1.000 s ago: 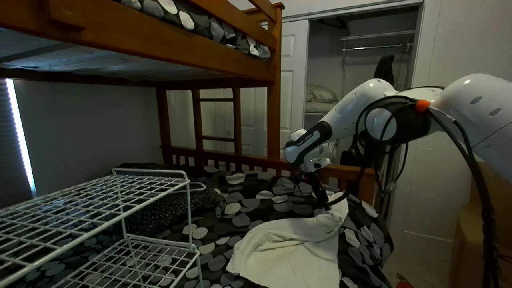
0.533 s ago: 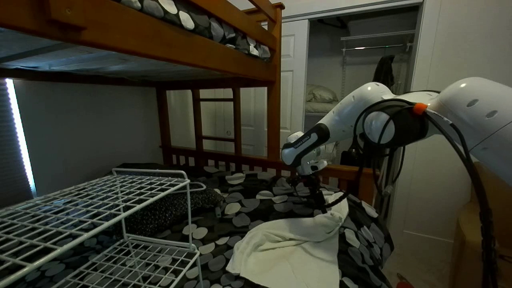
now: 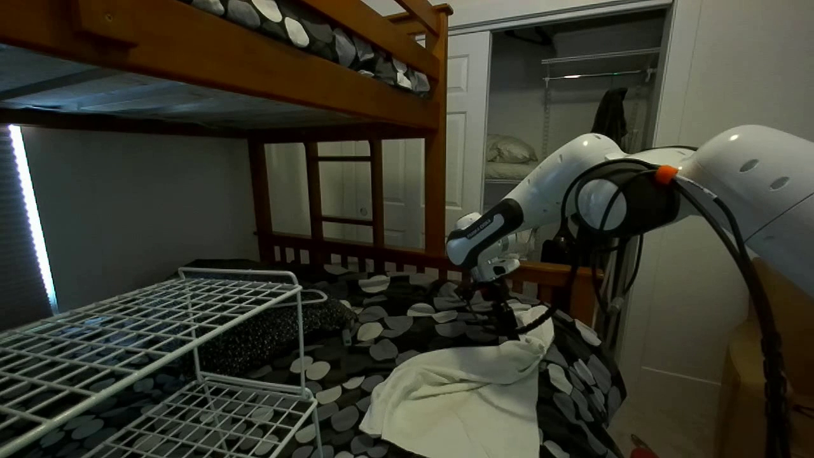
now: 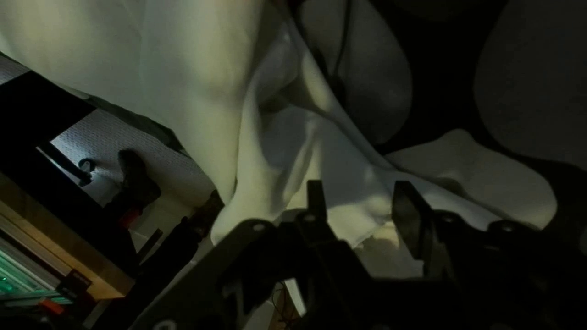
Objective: Straighten the pillow case on the bed
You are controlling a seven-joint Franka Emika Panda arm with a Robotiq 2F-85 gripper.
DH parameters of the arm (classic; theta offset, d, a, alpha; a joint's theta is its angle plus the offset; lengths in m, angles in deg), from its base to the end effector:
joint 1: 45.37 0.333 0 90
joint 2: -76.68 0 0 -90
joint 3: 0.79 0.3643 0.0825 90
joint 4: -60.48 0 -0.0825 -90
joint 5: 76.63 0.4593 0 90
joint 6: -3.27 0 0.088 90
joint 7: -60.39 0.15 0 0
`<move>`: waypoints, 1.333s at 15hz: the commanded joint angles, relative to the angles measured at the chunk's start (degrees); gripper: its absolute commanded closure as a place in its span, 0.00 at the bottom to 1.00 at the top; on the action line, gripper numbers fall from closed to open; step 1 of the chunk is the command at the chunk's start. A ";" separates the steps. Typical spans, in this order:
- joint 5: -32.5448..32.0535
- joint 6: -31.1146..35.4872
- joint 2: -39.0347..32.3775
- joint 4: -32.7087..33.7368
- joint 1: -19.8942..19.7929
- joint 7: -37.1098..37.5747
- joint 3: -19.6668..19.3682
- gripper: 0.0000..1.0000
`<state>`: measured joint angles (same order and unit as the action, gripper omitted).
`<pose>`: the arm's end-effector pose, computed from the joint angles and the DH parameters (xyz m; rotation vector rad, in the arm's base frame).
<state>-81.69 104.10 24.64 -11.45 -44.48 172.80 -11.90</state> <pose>0.7805 -0.1231 0.1430 1.3779 -2.3029 -0.0698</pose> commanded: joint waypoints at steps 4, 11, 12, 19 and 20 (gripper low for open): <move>0.19 -0.98 -0.27 0.18 -0.34 -0.28 0.27 0.89; -0.56 0.84 1.15 -0.60 -0.26 -1.51 0.15 1.00; -0.79 1.63 1.61 -0.67 -0.29 -2.18 0.19 1.00; -3.42 18.66 6.24 1.32 -0.42 -9.25 0.69 1.00; -2.72 21.84 6.55 1.50 -0.72 -10.07 1.04 1.00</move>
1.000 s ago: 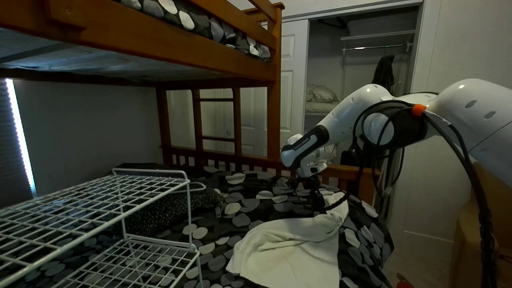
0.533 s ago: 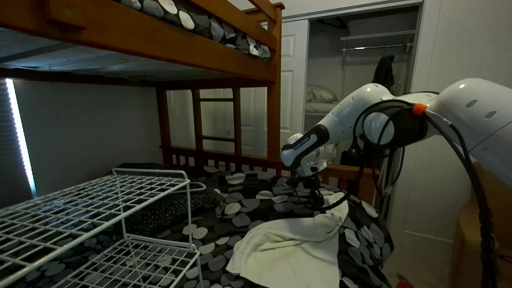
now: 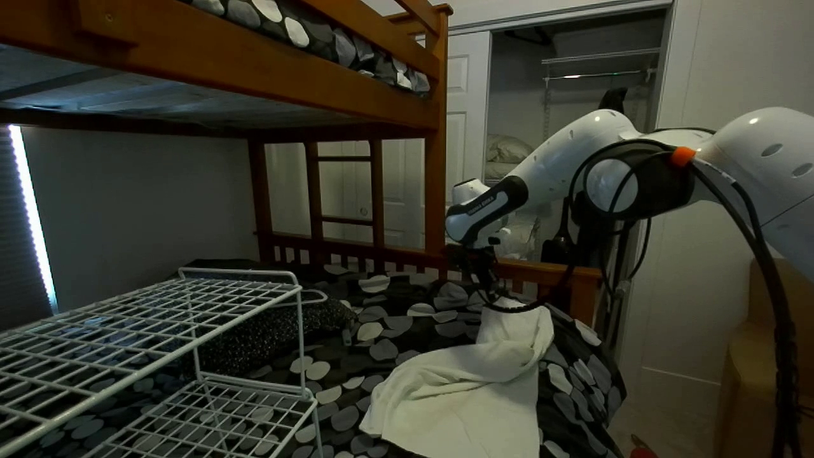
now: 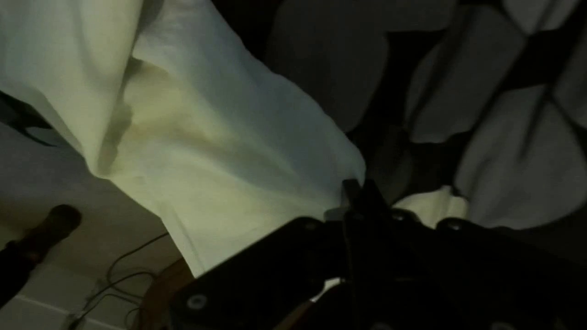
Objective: Straighten the pillow case on the bed
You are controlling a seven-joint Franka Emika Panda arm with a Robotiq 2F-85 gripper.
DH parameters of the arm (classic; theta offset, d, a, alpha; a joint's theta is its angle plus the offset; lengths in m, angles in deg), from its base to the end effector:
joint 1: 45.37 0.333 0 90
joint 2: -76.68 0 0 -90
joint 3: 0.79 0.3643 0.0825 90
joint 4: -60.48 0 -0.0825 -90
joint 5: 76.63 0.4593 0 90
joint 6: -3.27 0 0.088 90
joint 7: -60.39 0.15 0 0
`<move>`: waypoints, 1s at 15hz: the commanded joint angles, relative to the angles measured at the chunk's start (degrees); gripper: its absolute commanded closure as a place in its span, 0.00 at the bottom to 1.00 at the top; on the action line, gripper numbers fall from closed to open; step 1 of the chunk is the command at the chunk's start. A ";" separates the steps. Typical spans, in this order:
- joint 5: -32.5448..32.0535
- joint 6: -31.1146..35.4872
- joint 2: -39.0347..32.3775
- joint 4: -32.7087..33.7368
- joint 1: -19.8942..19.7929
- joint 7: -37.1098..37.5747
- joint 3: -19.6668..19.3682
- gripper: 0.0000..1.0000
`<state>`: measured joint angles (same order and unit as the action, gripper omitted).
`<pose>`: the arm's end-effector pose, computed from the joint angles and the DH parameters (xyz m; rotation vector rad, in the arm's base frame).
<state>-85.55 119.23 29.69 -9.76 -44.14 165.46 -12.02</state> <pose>0.8463 -0.1241 0.2448 1.7296 -2.3643 0.2988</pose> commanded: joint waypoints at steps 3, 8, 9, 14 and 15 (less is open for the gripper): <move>3.77 16.51 2.08 -0.12 -1.86 -5.78 2.48 1.00; 5.83 21.09 1.54 0.68 -1.07 -8.65 1.98 0.99; 6.00 21.28 1.54 0.68 -1.20 -8.95 2.17 0.99; 7.05 23.49 -0.23 2.84 -1.57 -9.45 3.39 1.00; 7.31 25.50 -1.85 5.05 -1.31 -9.06 3.62 1.00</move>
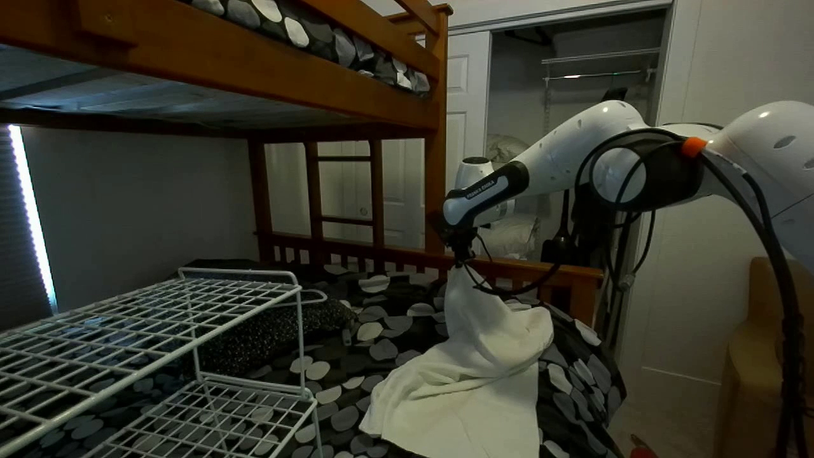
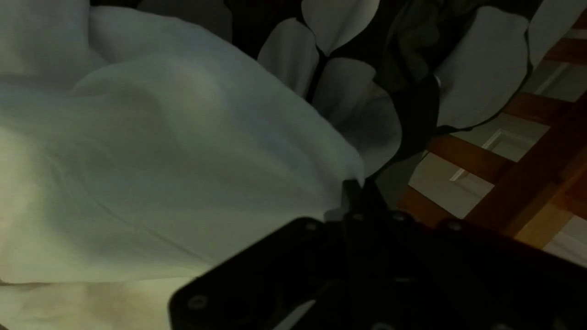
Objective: Straighten the pillow case on the bed
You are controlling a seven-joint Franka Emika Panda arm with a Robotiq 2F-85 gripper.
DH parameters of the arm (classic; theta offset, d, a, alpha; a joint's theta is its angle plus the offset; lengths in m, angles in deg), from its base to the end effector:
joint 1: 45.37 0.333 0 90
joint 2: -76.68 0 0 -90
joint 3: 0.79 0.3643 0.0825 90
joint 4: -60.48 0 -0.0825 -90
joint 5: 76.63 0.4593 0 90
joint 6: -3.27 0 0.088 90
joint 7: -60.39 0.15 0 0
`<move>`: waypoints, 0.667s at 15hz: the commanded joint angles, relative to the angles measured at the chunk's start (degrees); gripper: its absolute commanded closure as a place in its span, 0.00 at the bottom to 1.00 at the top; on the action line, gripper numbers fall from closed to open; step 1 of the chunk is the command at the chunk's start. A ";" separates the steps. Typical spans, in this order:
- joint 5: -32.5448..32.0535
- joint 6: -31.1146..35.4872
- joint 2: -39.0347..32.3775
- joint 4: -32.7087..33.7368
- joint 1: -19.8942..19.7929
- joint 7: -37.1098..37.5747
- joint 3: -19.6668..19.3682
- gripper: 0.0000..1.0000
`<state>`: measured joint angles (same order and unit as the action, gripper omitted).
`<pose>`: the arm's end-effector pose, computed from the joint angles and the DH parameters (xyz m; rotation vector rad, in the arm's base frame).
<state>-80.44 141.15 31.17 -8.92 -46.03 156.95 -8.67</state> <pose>0.9029 -0.1026 0.3118 -1.8815 2.2147 -0.5772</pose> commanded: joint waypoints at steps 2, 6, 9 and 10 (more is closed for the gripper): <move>3.09 6.91 -6.64 9.10 0.85 -0.53 0.84 1.00; 2.84 15.82 -13.31 17.47 2.00 -0.23 -0.59 1.00; 3.94 18.62 -16.87 21.74 1.70 0.06 -0.62 1.00; 4.17 19.71 -18.31 23.39 1.56 0.07 -0.77 1.00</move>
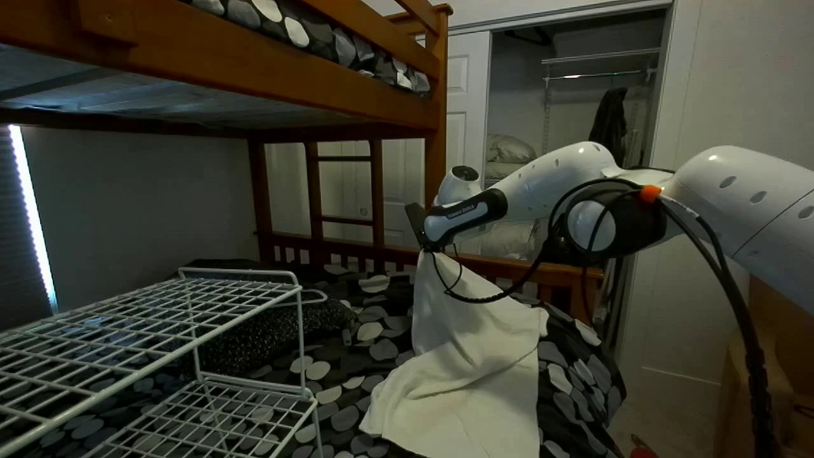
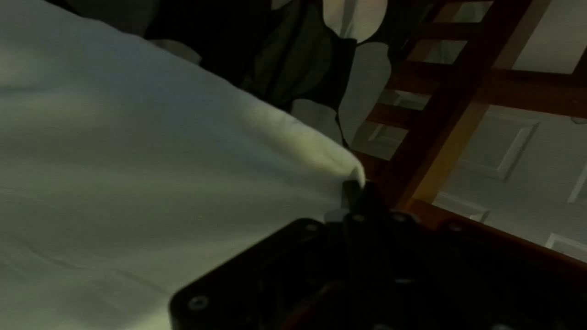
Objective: Straighten the pillow case on the bed
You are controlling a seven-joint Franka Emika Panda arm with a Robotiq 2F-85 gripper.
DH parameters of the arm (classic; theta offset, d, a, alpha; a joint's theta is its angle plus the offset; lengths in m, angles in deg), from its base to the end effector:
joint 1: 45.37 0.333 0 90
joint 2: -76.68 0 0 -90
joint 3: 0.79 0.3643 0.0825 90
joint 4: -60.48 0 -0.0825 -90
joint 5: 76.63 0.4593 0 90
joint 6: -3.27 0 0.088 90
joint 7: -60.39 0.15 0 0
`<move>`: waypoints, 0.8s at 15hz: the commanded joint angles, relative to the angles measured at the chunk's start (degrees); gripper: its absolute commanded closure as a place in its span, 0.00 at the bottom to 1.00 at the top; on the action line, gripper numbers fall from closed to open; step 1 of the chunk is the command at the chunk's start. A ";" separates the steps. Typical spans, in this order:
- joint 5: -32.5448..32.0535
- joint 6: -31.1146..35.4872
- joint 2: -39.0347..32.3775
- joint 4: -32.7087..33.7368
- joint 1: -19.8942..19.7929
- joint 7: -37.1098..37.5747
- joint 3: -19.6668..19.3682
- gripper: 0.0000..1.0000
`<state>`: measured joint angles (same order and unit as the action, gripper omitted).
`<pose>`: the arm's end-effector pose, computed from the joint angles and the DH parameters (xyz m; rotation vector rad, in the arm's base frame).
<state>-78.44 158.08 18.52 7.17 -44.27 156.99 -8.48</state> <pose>0.9763 -0.0518 0.3191 -1.7163 1.8938 -0.8275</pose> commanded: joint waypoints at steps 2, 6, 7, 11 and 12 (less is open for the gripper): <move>2.32 5.25 -8.14 9.98 -0.08 1.22 -2.34 1.00; 0.74 11.44 -12.64 15.21 -0.52 5.50 -6.19 1.00; 0.48 12.17 -13.47 16.05 -0.38 7.09 -8.12 1.00; 0.92 13.56 -15.72 18.28 -0.68 10.79 -12.01 1.00; 1.38 13.93 -16.03 18.57 -0.91 10.45 -11.14 1.00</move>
<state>-77.74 170.50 5.74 21.60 -44.56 165.43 -19.24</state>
